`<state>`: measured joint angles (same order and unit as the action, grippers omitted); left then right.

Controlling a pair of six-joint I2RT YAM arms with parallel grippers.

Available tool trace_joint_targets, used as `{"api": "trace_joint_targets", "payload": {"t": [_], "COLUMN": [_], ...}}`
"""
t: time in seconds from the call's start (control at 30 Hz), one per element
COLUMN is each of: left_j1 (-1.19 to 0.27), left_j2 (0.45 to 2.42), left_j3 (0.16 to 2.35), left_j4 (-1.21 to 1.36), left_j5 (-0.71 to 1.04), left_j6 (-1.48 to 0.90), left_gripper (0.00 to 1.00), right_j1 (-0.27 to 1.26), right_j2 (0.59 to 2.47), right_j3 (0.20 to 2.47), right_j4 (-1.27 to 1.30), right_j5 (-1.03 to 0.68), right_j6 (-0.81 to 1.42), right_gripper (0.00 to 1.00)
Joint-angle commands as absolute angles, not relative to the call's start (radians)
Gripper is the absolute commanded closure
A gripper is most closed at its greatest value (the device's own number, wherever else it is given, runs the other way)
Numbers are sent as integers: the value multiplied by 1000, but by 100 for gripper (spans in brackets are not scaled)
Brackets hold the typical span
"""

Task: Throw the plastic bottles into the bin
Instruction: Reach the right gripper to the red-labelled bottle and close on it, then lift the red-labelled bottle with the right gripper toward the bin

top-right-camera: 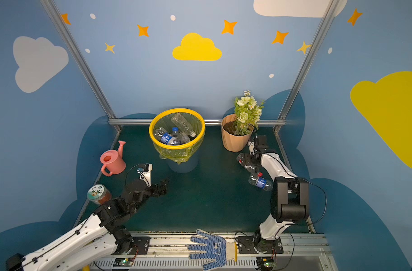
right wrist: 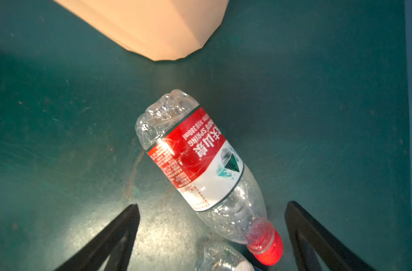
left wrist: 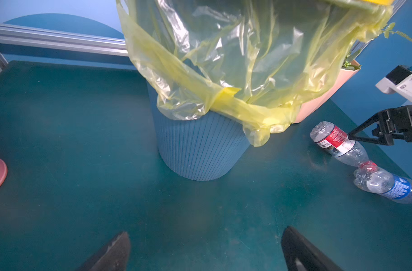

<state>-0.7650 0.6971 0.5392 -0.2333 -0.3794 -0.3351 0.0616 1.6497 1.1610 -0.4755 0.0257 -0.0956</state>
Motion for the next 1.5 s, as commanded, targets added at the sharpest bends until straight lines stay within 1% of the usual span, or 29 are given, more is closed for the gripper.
{"api": "trace_joint_targets", "payload": {"t": [0.0,0.13,0.23,0.5,1.1,1.23,1.33,1.47], "left_j1": [-766,-766,-766,-767,-765,-764,-764,-765], "left_j2": [682,678,668,616,588,587,582,577], "left_j3": [526,525,519,482,475,473,471,471], "left_j4": [-211,-218,-232,-227,-242,-249,-251,-255], "left_j5": [-394,-394,-402,-417,-425,-426,-428,-432], "left_j6": [-327,-325,-327,-318,-329,-336,-338,-338], "left_gripper": [0,0,0,0,0,0,0,0], "right_j1": [77,84,90,102,157,171,179,183], "right_j2": [1688,1755,1789,1836,1945,1957,1966,1965], "right_j3": [1203,1243,1265,1293,1358,1361,1364,1362], "right_j4": [-494,-538,-575,-614,-629,-619,-621,-618], "right_j5": [52,47,77,126,215,226,227,211], "right_j6": [-157,-177,-186,-205,-265,-280,-288,-287], "right_gripper": [5,7,9,12,19,23,28,42]}}
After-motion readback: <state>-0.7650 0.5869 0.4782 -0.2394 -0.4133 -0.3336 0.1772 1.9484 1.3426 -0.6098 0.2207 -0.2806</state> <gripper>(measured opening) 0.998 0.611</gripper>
